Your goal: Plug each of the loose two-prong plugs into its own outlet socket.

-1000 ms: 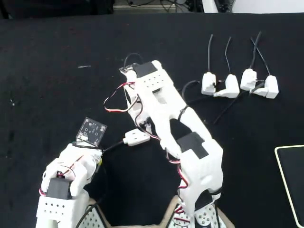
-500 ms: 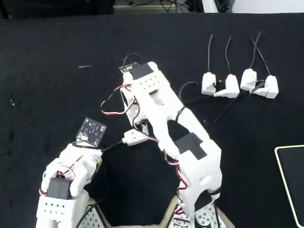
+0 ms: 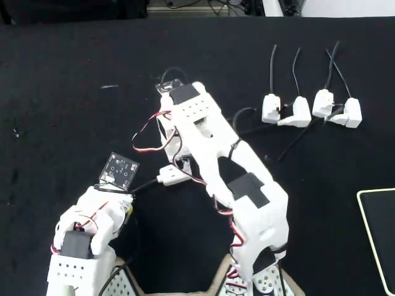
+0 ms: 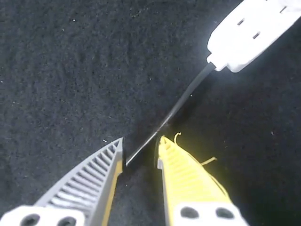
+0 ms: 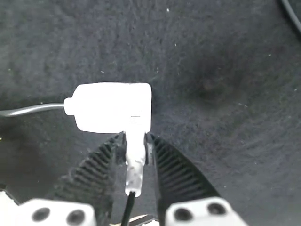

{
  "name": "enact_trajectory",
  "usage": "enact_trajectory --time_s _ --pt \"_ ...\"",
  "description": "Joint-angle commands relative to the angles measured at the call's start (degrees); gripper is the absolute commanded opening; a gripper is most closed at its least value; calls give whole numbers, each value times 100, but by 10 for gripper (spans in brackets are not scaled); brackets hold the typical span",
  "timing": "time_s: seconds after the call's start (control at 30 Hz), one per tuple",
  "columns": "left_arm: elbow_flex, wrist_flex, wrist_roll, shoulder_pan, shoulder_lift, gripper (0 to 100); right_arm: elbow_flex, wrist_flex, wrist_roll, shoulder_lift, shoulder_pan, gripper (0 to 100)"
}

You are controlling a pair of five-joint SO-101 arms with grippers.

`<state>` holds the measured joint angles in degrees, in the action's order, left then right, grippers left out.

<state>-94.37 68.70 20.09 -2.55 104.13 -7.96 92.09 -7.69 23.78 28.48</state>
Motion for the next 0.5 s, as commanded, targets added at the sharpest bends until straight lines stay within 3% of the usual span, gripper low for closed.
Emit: enact_trajectory --time_s 0.0,0.27,0.47 --pt "136 -193 0 224 35 130 -4 -158 -9 -22 105 10" --pt "268 -431 -527 919 35 130 110 -527 -9 -13 114 10" --pt "268 -431 -527 910 35 130 426 -791 -9 -13 290 10"
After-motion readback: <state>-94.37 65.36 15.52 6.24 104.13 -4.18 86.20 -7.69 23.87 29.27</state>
